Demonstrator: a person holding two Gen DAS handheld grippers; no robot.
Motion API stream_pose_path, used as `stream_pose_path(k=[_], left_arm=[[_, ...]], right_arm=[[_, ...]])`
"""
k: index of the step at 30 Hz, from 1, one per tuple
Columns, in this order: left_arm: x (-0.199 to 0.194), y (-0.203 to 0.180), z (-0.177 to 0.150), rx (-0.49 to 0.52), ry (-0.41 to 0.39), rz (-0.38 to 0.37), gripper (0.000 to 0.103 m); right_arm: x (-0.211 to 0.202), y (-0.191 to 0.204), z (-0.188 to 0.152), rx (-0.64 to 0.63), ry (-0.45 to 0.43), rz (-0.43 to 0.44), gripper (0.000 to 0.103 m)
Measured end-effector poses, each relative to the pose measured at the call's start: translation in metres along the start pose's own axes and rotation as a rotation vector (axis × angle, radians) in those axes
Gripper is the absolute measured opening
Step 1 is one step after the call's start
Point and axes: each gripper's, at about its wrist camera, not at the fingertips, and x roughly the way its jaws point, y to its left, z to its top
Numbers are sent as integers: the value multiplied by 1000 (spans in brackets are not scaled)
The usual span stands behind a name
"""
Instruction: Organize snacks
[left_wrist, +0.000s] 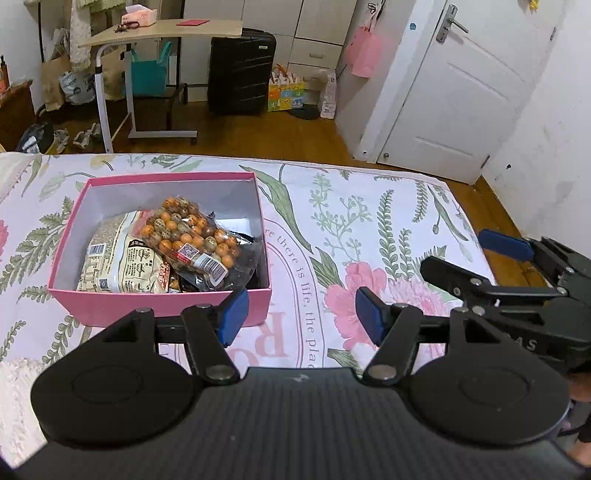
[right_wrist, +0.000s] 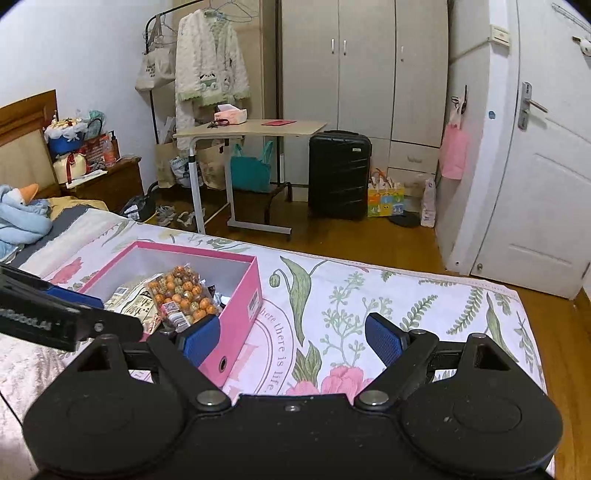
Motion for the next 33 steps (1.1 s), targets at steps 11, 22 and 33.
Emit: stream_pose_path(k=[11,22,33], left_arm=[[2,-13,-23,28,-47,93,65],[19,-13,-39,44,-102,187,87],[25,-22,-50,63,-169,243,95]], right_arm=[[-21,4,-24,36,-26,-87,90],[-6,3,-47,31,19,-190,101],[-10,-15,-61,147,20,-179,101]])
